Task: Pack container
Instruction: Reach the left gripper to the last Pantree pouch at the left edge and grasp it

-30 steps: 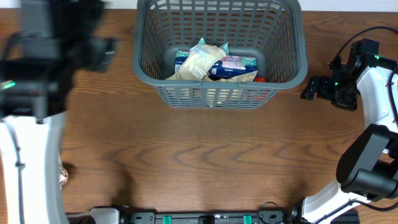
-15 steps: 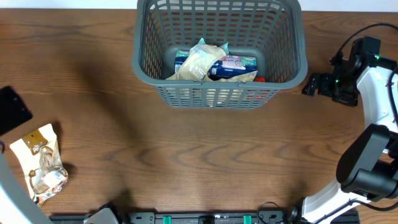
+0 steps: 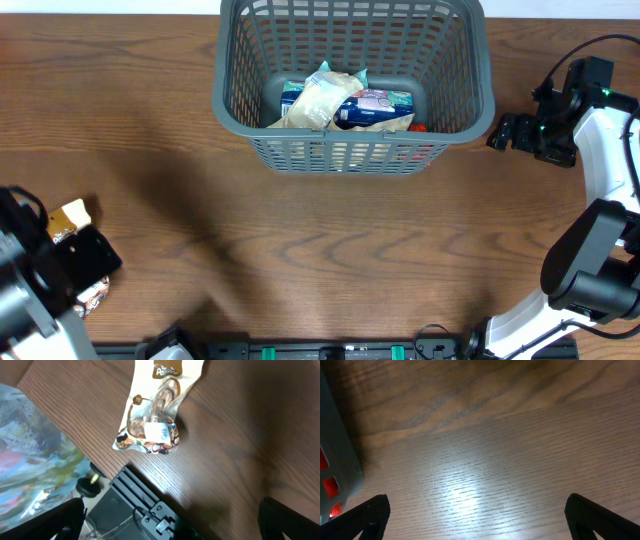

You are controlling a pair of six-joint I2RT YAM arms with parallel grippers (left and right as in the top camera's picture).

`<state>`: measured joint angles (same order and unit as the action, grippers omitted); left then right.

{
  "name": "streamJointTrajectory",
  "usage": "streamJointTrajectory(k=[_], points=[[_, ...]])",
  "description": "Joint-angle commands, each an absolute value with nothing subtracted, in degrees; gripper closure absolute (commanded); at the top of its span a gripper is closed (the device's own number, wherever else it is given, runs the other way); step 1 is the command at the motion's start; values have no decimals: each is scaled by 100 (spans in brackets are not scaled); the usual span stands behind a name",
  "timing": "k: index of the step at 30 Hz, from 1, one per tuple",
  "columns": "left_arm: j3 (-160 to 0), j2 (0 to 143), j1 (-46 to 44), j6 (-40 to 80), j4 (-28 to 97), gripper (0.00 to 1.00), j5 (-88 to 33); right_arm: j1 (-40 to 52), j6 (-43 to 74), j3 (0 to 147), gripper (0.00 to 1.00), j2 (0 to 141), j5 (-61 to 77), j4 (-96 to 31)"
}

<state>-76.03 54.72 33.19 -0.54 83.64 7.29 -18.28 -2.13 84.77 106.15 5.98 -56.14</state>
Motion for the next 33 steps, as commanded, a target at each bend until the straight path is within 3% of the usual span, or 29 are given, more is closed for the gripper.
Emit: streamJointTrajectory(k=[1, 8, 20, 33], points=[[-7338, 5105, 3297, -410, 8180, 1, 716, -1780, -281, 8468, 1, 10608, 646, -5594], [-6608, 5513, 3321, -1682, 7258, 1, 711, -1780, -281, 8468, 1, 10608, 646, -5592], [-6399, 7815, 3852, -1684, 6532, 1, 622, -1780, -283, 8468, 1, 10608, 646, -5616], [-6399, 8879, 4525, -1994, 5979, 1, 600, -1780, -283, 8468, 1, 10608, 644, -5625]])
